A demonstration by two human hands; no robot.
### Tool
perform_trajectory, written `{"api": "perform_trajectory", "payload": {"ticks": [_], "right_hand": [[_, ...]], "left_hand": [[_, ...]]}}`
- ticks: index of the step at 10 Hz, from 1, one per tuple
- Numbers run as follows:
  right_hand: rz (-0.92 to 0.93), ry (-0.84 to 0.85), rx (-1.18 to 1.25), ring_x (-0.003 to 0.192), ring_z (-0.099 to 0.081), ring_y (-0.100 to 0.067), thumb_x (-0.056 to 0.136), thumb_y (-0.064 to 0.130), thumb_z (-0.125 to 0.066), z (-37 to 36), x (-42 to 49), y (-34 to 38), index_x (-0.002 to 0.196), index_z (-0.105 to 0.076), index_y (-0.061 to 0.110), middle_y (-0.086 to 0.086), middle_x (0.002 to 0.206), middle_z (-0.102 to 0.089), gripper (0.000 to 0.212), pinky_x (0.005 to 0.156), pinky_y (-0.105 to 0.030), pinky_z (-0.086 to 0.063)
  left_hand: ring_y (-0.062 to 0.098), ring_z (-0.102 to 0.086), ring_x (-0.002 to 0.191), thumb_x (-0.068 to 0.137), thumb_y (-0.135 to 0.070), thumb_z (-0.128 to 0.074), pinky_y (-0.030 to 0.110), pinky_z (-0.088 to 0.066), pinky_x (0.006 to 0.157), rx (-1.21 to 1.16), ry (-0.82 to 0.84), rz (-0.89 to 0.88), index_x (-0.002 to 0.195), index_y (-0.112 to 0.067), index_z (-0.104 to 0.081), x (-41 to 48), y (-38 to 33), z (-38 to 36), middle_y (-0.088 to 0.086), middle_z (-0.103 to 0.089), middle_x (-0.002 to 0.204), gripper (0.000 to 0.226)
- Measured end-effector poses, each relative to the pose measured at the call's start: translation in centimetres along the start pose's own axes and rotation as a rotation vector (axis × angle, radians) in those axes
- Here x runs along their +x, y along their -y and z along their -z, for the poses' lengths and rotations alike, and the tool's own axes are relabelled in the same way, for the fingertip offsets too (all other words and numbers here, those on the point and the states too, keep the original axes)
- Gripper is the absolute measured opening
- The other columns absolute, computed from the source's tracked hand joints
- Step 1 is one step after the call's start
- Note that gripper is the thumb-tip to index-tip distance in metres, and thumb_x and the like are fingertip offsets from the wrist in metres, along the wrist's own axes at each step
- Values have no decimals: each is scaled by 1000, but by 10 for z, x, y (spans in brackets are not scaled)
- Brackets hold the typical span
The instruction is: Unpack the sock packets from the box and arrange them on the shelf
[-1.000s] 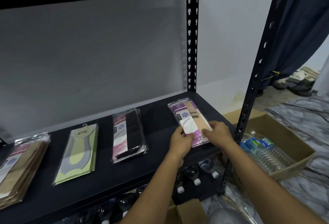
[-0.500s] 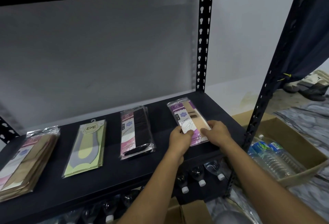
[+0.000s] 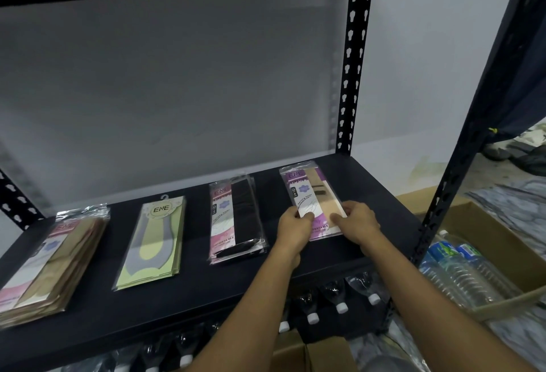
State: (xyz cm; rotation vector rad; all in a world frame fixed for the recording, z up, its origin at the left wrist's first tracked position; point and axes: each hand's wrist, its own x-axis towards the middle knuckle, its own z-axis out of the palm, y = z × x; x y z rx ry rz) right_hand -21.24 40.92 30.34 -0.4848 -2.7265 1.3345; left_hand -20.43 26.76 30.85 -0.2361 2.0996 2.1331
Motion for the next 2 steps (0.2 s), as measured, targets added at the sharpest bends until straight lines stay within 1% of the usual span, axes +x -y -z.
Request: {"api": "perform_trajectory", "payload": {"ticks": [1,2], "right_hand": [[1,12,36,111,-59,-28,82,35,-65,-1,2,-3,115,-65,23,-2,113,-68,36,96,-49,-46],[11,-20,110,110,-59,-32,81,32,-65,-1,-1,-1,110,-65,14,-7,111,-68,34,94,-51,-48]], "left_hand": [[19,-69,97,93,-9,-54,34,-58,85,-12,-10,-13,119,-11,-61,2,2,1,6,-70,112,27],[19,-68,101,91,-11,-58,36,-56,90,10,-18,-58,115,-19,-59,-7,3,0,4,-69,114,26]]}}
